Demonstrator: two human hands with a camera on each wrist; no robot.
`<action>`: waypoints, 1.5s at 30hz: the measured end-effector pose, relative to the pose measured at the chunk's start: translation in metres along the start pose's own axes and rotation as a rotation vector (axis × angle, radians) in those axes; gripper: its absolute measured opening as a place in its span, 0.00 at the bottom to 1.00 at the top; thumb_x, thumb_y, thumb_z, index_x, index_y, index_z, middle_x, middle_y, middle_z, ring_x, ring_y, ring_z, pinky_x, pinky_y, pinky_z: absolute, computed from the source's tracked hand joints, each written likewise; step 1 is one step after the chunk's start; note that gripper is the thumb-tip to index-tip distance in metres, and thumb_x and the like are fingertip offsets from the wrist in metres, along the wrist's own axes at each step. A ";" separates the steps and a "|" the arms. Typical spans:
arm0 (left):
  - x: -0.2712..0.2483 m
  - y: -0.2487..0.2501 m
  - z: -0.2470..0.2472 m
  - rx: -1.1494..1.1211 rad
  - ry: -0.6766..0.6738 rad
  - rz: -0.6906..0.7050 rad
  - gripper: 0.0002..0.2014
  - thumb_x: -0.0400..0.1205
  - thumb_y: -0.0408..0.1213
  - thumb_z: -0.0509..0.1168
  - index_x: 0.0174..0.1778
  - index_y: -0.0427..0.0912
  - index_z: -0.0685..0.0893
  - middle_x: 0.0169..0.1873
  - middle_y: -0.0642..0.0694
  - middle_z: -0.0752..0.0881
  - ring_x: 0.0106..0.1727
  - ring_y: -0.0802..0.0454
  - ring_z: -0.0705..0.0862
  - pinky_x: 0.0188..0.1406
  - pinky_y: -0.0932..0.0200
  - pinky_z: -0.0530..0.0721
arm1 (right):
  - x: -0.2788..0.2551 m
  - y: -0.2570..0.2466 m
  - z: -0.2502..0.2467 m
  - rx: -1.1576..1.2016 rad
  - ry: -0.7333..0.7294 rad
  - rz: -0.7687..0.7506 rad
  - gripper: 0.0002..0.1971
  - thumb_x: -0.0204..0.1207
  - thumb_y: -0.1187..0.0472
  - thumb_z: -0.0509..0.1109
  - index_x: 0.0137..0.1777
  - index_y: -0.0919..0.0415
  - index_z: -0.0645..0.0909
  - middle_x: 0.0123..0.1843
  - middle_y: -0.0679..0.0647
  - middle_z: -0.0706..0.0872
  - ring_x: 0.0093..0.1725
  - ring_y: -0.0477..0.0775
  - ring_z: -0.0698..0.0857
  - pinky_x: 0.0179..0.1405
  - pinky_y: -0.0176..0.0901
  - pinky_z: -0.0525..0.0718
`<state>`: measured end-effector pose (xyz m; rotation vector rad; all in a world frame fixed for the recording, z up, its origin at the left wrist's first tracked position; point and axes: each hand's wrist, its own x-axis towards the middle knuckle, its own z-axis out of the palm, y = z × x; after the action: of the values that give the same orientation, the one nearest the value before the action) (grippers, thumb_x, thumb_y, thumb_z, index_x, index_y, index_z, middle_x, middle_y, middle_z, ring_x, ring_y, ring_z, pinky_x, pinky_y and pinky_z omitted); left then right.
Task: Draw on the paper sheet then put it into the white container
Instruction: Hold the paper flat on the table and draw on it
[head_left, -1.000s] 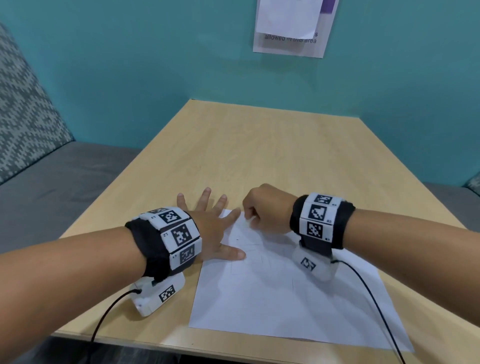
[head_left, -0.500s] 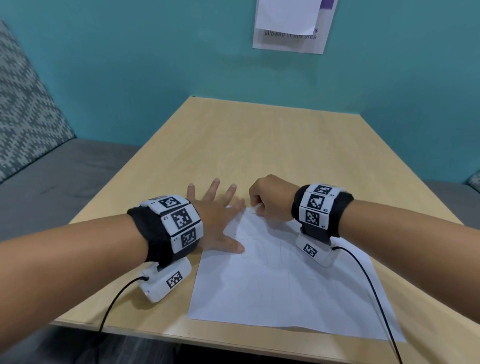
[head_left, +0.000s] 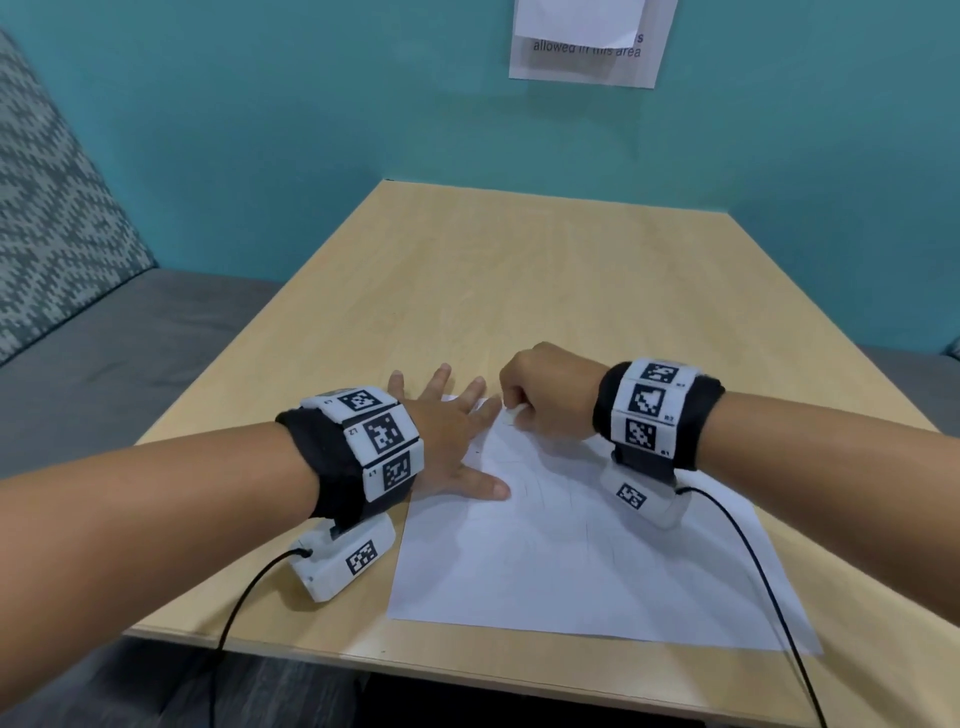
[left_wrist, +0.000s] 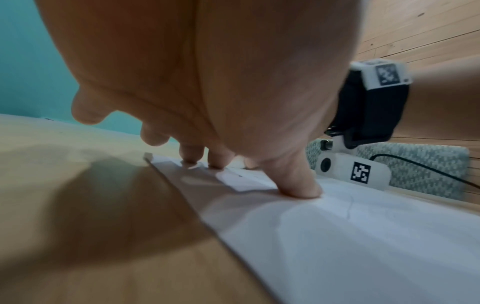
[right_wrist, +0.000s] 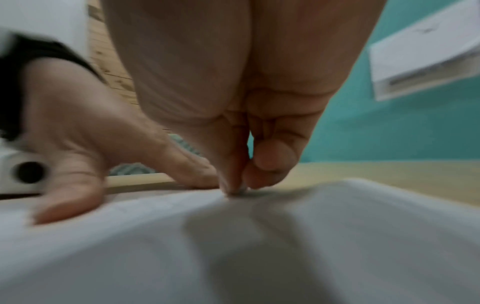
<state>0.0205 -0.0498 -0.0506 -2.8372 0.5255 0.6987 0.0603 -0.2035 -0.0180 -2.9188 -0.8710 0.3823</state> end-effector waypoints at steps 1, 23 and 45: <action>-0.001 0.000 -0.001 -0.008 -0.002 0.004 0.51 0.76 0.77 0.51 0.87 0.58 0.36 0.86 0.53 0.32 0.85 0.38 0.28 0.77 0.19 0.39 | -0.003 -0.006 0.001 -0.013 -0.019 -0.028 0.05 0.74 0.64 0.69 0.39 0.54 0.77 0.40 0.51 0.83 0.41 0.56 0.82 0.44 0.45 0.83; -0.003 -0.001 -0.003 -0.023 -0.033 0.007 0.48 0.77 0.77 0.50 0.87 0.59 0.41 0.85 0.54 0.29 0.84 0.38 0.26 0.77 0.19 0.39 | -0.012 -0.015 0.000 -0.041 -0.109 -0.130 0.03 0.73 0.65 0.70 0.44 0.63 0.85 0.38 0.55 0.85 0.39 0.55 0.81 0.43 0.46 0.82; -0.001 0.000 -0.001 -0.014 -0.042 -0.010 0.52 0.75 0.78 0.50 0.85 0.57 0.31 0.85 0.54 0.30 0.85 0.39 0.28 0.76 0.18 0.41 | -0.001 0.012 -0.003 -0.020 0.006 -0.008 0.07 0.74 0.63 0.69 0.38 0.53 0.75 0.37 0.50 0.79 0.41 0.57 0.81 0.43 0.44 0.81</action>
<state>0.0202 -0.0497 -0.0488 -2.8290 0.5022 0.7607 0.0671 -0.2140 -0.0167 -2.9324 -0.8907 0.3662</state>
